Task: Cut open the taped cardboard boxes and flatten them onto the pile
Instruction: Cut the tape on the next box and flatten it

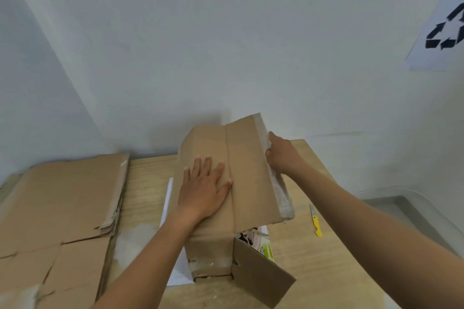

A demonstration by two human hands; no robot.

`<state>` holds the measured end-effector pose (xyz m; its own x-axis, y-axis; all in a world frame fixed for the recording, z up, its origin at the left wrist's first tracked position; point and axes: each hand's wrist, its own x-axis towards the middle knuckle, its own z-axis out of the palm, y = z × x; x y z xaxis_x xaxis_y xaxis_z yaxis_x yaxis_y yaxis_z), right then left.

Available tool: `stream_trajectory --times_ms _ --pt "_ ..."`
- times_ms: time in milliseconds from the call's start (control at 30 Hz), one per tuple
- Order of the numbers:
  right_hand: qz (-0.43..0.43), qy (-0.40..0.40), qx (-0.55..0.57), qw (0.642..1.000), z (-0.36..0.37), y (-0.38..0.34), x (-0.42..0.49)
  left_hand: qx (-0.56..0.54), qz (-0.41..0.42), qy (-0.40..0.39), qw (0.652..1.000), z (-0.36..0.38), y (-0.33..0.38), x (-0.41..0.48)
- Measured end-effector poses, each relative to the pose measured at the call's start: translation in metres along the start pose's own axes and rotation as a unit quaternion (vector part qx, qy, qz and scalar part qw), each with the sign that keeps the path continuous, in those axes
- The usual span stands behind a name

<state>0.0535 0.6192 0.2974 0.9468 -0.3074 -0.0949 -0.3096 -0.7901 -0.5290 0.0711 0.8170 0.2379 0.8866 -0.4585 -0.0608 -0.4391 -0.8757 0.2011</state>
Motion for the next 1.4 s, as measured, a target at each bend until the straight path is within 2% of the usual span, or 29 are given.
stream_trajectory --times_ms 167,333,500,667,800,900,967,1200,1300,1400 --pt "-0.018 -0.034 -0.07 0.997 0.013 -0.001 0.001 0.006 -0.011 0.002 1.0 0.002 -0.001 0.001" --pt "0.021 -0.066 -0.071 0.995 0.021 -0.004 -0.001 -0.015 0.0 -0.009 1.0 0.002 -0.005 0.004" --pt "0.076 -0.085 -0.063 0.991 0.026 -0.01 -0.007 -0.047 0.047 -0.013 0.998 -0.005 -0.022 0.005" --pt "0.114 -0.047 -0.083 0.989 0.038 -0.022 -0.016 -0.11 0.122 -0.028 0.986 0.0 -0.047 0.008" --pt "0.025 0.011 -0.089 0.996 0.057 -0.043 -0.029 -0.201 0.157 0.009 0.967 0.003 -0.058 0.006" --pt "-0.057 0.009 -0.055 0.997 0.079 -0.064 -0.038 -0.289 0.164 0.032 0.943 0.004 -0.065 0.004" --pt "-0.07 -0.004 -0.041 0.997 0.094 -0.072 -0.041 -0.31 0.157 0.038 0.937 0.004 -0.072 0.004" --pt "-0.039 -0.008 -0.068 0.997 0.126 -0.076 -0.051 -0.279 0.115 -0.001 0.953 0.011 -0.101 -0.007" --pt "-0.04 -0.005 -0.071 0.997 0.129 -0.078 -0.051 -0.336 0.062 -0.023 0.94 0.016 -0.108 -0.012" --pt "-0.037 -0.005 -0.074 0.997 0.129 -0.078 -0.05 -0.436 -0.019 -0.067 0.897 0.019 -0.111 -0.017"
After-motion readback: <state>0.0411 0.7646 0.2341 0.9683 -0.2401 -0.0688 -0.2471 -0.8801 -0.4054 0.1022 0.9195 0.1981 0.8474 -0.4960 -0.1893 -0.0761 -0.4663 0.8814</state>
